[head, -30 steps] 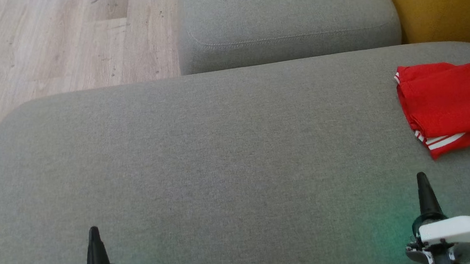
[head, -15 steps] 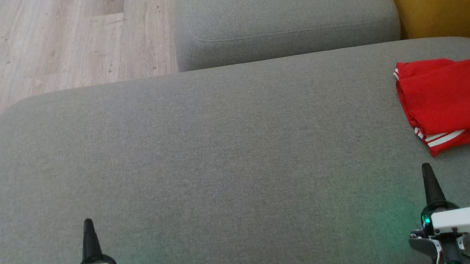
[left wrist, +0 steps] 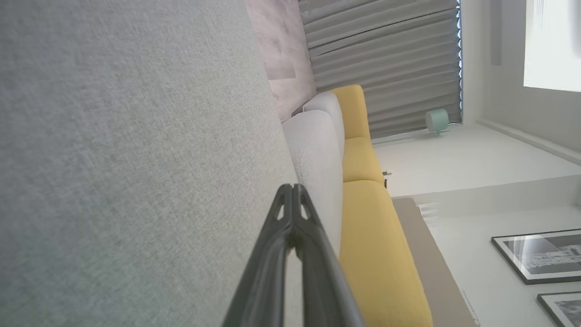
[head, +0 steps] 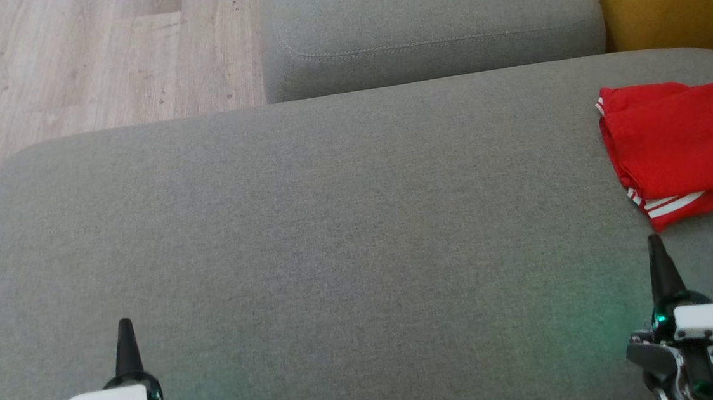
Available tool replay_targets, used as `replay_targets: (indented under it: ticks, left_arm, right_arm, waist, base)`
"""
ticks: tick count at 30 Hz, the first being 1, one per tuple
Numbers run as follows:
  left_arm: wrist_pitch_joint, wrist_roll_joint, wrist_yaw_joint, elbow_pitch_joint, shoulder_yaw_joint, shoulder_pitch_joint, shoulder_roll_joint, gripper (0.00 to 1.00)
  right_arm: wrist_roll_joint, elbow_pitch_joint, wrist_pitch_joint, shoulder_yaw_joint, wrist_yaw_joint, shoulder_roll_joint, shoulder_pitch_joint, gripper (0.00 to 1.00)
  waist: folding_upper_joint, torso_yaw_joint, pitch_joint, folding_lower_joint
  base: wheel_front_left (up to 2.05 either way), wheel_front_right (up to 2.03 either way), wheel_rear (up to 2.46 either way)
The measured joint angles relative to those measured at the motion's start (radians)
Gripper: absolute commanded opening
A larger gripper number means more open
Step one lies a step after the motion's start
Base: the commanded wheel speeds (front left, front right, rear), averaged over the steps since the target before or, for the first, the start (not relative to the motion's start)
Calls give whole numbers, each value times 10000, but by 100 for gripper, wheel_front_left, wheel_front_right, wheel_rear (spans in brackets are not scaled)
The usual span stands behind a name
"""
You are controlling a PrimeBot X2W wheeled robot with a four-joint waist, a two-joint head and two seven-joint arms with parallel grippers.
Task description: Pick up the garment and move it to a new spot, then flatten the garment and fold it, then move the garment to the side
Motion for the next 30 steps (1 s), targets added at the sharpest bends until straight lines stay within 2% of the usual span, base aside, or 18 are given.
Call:
replay_targets:
  ticks: [19, 30]
  left_arm:
    - [529, -2186, -341, 230, 364, -586, -15, 0]
    - [612, -2180, -343, 236, 397, -632, -25, 0]
  right_arm:
    - [2138, -92, 522, -349, 0, -2, -440, 0]
    - [2163, -98, 523, -362, 0, -2, -486, 0]
  waist:
    - [0, -72, 168, 1]
    - [0, -71, 167, 0]
  base:
    - [0, 0, 0]
    - [0, 0, 0]
